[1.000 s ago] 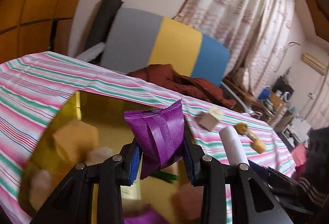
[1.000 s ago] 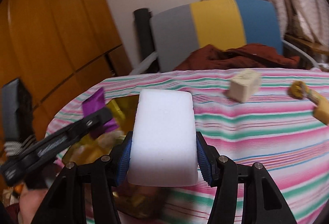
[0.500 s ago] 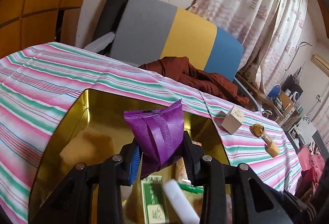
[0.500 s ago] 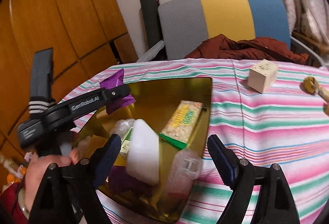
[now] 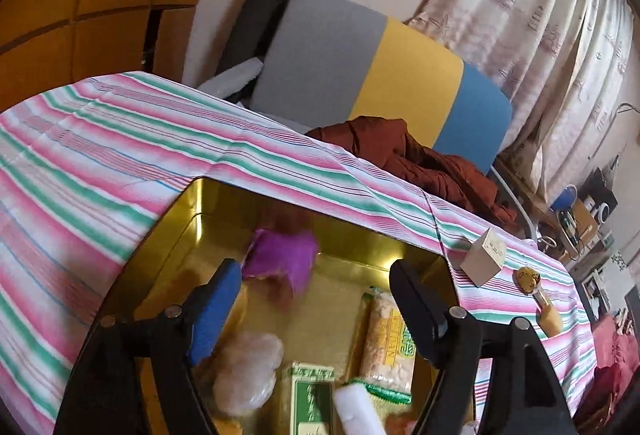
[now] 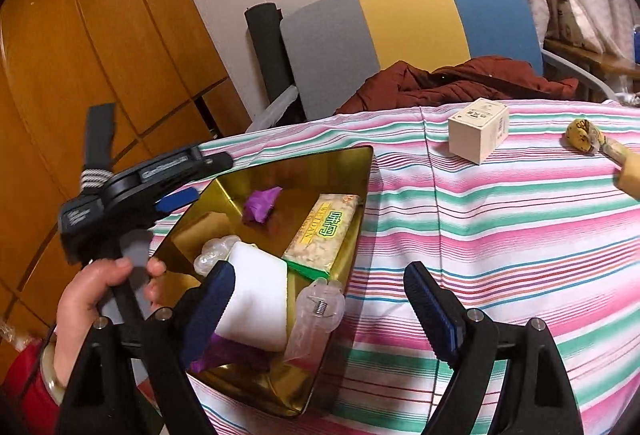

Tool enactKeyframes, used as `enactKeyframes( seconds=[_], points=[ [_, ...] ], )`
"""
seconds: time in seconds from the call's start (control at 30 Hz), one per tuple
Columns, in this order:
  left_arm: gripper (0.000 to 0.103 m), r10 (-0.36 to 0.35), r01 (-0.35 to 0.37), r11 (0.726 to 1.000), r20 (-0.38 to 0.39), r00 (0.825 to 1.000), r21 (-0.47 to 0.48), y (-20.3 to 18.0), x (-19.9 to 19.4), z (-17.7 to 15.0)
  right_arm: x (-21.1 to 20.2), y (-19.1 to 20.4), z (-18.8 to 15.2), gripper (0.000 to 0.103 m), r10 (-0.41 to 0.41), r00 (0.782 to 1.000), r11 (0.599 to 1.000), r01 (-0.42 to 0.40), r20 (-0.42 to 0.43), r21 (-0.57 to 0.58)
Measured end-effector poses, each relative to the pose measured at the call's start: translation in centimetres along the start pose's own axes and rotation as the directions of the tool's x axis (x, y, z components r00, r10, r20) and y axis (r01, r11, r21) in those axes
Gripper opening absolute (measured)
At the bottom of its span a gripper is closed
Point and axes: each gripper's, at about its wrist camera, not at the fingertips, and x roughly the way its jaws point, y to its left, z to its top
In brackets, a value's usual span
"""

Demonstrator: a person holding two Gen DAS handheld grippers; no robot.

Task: Organize objects
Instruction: 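Carry the purple packet and eraser block to the gold tray and release both, then move both open grippers back toward the remaining items on the table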

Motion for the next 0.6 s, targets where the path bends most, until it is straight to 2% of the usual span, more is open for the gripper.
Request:
enactKeyframes(
  seconds=[0.3, 0.43, 0.6],
  points=[
    [0.078, 0.025, -0.023, 0.998, 0.038, 0.999, -0.054, 0.6, -2.8, -1.8, 0.0, 0.1, -0.3, 0.087, 0.010, 1.000, 1.000, -0.010, -0.003, -0.001],
    [0.078, 0.035, -0.034, 0.999, 0.048, 0.998, -0.011, -0.3, -3.7, -2.7, -0.2, -0.3, -0.4, 0.087, 0.008, 1.000, 1.000, -0.008, -0.002, 0.015],
    [0.078, 0.012, -0.016, 0.998, 0.061, 0.998, 0.060, -2.2, -4.6, -3.6, -0.6, -0.7, -0.1, 0.087, -0.003, 1.000, 1.000, 0.003, 0.012, 0.020]
  ],
)
